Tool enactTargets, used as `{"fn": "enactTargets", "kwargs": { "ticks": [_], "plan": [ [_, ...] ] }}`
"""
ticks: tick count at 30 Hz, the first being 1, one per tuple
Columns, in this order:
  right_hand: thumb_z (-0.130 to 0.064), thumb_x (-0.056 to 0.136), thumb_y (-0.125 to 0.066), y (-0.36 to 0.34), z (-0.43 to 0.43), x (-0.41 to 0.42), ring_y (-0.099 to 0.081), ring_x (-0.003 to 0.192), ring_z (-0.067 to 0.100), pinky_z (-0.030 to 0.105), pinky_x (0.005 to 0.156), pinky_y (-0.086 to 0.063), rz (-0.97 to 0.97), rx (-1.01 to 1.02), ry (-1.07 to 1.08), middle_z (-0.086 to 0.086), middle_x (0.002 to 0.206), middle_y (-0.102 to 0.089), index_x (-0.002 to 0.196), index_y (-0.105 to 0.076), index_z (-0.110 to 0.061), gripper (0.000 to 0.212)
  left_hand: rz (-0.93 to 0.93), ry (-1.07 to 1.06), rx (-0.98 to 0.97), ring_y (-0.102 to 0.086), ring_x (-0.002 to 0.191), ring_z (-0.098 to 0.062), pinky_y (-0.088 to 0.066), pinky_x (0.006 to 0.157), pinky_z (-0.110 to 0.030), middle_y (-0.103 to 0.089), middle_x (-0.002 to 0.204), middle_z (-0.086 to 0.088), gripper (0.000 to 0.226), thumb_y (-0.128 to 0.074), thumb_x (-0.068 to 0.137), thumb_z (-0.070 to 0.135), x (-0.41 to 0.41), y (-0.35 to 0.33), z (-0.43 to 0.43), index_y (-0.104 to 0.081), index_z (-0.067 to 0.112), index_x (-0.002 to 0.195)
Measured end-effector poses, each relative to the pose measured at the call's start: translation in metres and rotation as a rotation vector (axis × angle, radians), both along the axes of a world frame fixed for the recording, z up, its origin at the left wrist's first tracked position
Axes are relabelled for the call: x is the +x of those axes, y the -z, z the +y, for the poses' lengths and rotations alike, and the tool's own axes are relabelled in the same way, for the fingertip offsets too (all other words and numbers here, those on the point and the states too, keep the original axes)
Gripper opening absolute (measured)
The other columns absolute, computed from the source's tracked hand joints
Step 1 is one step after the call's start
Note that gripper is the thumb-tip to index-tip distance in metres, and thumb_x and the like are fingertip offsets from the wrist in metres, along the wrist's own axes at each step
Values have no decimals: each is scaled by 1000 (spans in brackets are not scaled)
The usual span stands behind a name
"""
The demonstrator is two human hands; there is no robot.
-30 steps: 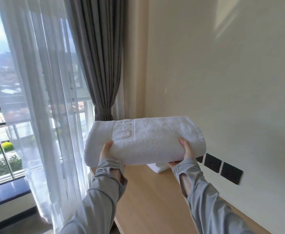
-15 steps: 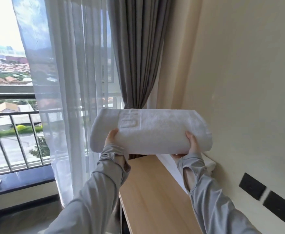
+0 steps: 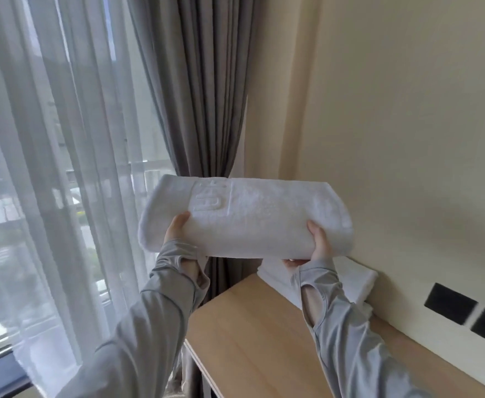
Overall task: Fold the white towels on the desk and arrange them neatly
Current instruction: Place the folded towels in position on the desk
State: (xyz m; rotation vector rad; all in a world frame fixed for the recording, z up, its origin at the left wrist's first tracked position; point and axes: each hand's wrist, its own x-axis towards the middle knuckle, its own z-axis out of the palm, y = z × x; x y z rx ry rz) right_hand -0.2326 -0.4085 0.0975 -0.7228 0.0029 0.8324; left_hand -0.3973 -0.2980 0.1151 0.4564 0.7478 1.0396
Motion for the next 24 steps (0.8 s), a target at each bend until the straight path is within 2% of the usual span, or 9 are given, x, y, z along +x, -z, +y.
{"fn": "enactTargets", "kwargs": {
  "ticks": [4, 7, 10, 13, 18, 21, 24],
  "plan": [
    [-25, 63, -81, 9, 9, 29, -72, 70, 24, 43, 65, -58, 27, 57, 134, 2, 74, -75, 90, -66, -19, 32, 20, 114, -28, -56, 77, -24, -46, 67, -39, -57, 88, -2, 19, -64, 81, 34, 46, 6, 27, -50, 21, 82],
    [-25, 65, -80, 15, 17, 59, -72, 69, 23, 42, 66, -58, 37, 61, 239, 3, 73, -74, 90, -66, -17, 29, 52, 201, -99, -52, 73, -25, -42, 58, -37, -53, 83, -4, 27, -67, 78, 36, 89, 8, 46, -44, 20, 79],
    [-25, 66, -80, 21, 22, 94, -70, 78, 27, 41, 64, -58, 64, 47, 320, 6, 82, -74, 88, -66, -16, 27, 95, 332, -113, -50, 72, -26, -42, 61, -36, -50, 83, -6, 34, -64, 79, 42, 134, 12, 60, -41, 18, 79],
    [-25, 69, -78, 27, 28, 125, -67, 84, 27, 40, 62, -57, 97, 36, 395, 7, 92, -69, 89, -65, -15, 26, 98, 397, -90, -50, 73, -26, -44, 69, -37, -50, 83, -6, 30, -63, 80, 41, 179, 17, 71, -45, 17, 78],
    [-25, 77, -71, 44, 30, 163, -64, 101, 30, 46, 93, -50, 104, 133, 446, 10, 103, -69, 96, -64, -11, 25, 136, 486, -72, -53, 71, -24, -46, 61, -36, -54, 81, -4, 25, -67, 79, 36, 238, 26, 88, -49, 18, 77],
    [-26, 81, -67, 58, 32, 183, -61, 108, 32, 47, 98, -46, 110, 202, 506, 10, 107, -68, 100, -62, -11, 25, 163, 546, -86, -54, 74, -24, -48, 68, -39, -56, 85, -4, 26, -70, 76, 35, 270, 35, 97, -50, 19, 80],
    [-28, 83, -65, 67, 43, 200, -57, 113, 32, 48, 101, -43, 153, 208, 548, 12, 115, -63, 111, -58, -10, 34, 178, 584, -83, -56, 77, -23, -49, 65, -37, -57, 87, -5, 27, -73, 74, 34, 301, 44, 112, -51, 19, 81]
  ]
}}
